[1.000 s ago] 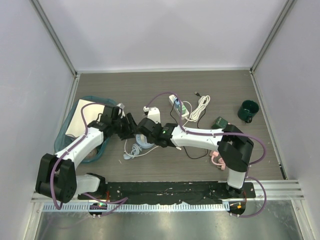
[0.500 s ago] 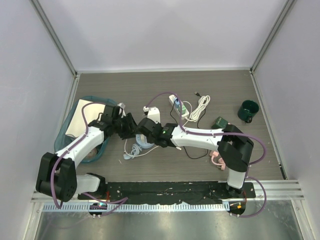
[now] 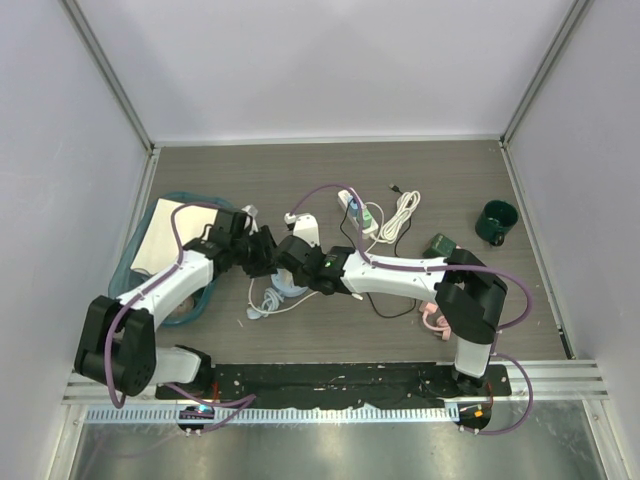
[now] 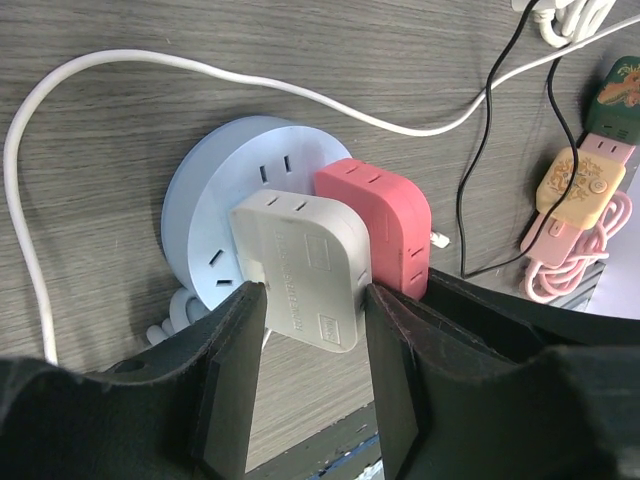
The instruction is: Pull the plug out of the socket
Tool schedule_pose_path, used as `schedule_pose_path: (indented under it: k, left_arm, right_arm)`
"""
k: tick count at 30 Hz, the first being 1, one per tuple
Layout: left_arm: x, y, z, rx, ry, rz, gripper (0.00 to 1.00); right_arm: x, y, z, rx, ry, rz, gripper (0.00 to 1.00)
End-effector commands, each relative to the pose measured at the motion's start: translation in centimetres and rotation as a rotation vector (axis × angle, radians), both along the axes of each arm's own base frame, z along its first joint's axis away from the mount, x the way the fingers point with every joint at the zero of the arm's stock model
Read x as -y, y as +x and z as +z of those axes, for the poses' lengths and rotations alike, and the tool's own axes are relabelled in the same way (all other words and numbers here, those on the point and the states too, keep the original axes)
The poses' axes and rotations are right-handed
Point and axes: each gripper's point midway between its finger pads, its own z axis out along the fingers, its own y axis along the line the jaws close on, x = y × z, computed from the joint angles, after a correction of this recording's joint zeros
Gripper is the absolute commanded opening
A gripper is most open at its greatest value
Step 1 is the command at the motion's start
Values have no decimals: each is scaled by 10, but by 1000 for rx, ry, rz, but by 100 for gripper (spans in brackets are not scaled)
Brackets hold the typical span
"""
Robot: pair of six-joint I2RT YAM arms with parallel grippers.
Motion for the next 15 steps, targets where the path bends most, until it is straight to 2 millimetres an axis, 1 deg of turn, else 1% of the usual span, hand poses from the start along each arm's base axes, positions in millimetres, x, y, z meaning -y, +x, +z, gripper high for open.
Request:
schedule_pose_path:
  k: [1,6,15]
  left_arm:
    - [-19,-16,-26,-87,126,11,47]
    - [-28,-14,-21,-68,168,35,46]
    - [-34,-14,-17,-52,190,57,44]
  right_arm:
    - [-22,11,55,93,136,-4,1]
    - [-21,10,55,92,134,-4,1]
    - [-15,10,58,102,139,-21,1]
